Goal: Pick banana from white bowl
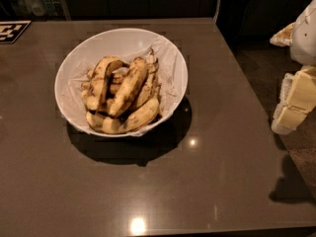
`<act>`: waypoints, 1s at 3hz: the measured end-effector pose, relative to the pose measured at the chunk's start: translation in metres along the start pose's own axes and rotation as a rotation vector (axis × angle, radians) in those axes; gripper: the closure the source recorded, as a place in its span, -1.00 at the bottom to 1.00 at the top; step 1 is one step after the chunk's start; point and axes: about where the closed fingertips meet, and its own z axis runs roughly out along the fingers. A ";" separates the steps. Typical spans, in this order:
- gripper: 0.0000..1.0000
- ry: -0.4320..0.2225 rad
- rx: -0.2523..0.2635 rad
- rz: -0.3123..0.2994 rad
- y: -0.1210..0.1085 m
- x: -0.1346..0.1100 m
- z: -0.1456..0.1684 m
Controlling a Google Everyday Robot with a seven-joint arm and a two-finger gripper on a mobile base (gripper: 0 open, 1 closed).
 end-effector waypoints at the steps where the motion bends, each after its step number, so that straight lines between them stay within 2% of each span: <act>1: -1.00 0.000 0.000 0.000 0.000 0.000 0.000; 2: -1.00 0.013 0.008 0.025 0.000 -0.004 -0.001; 3: -1.00 0.096 0.046 0.032 0.008 -0.025 -0.002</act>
Offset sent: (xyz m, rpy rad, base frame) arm 0.0011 0.0088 -0.0021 -0.0185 0.0237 -0.0740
